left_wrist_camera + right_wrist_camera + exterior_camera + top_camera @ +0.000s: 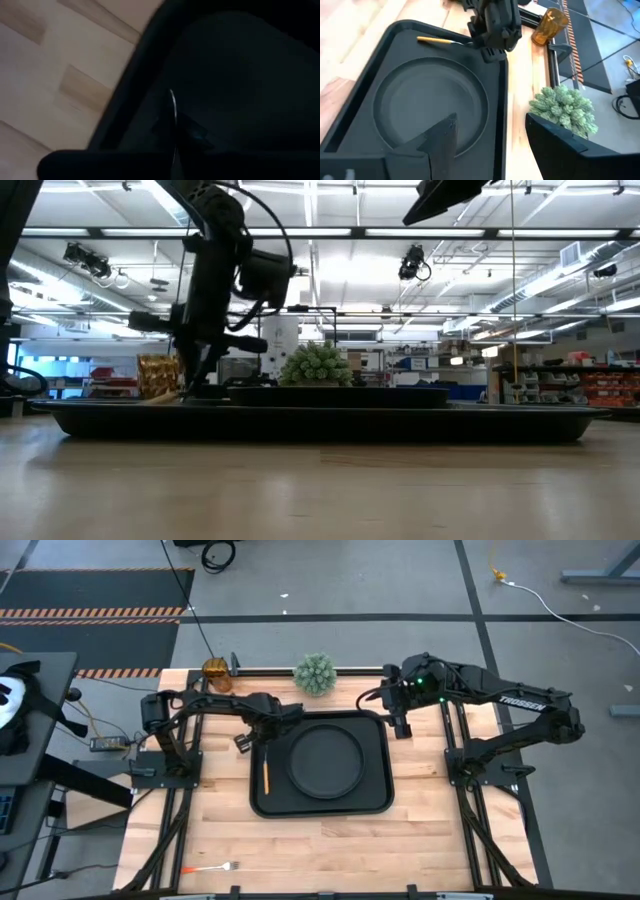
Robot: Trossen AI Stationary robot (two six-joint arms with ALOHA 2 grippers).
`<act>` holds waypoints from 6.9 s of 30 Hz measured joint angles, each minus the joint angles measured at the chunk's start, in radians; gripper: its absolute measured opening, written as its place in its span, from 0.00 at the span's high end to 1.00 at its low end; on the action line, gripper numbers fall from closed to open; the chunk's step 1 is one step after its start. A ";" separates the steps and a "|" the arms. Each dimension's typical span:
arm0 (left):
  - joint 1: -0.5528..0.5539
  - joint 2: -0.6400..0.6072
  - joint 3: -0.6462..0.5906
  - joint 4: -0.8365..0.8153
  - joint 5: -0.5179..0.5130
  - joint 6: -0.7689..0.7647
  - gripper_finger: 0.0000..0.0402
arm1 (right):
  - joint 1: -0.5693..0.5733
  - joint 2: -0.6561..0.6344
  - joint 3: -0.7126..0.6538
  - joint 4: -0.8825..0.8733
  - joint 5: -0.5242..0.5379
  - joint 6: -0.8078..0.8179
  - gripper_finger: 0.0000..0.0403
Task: Pick and place plate/cup/fork/spoon on tray
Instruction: Put the yellow spoon on the black serving tray to the left of the black plate, then put the orange fork on the black serving tray to the right of the black plate
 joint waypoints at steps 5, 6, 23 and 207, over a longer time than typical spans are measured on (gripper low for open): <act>-0.004 0.000 -0.024 0.018 -0.001 0.029 0.88 | 0.005 0.000 0.000 0.000 -0.010 0.000 0.41; -0.006 0.000 -0.024 0.023 -0.006 0.044 0.87 | 0.005 0.000 0.000 0.000 -0.010 0.000 0.41; -0.089 -0.046 0.062 0.037 -0.107 0.181 0.53 | 0.001 0.005 0.002 -0.048 0.081 -0.035 0.41; -0.111 -0.007 -0.071 0.304 -0.171 0.390 0.64 | 0.099 0.027 0.230 -0.431 0.009 0.376 0.40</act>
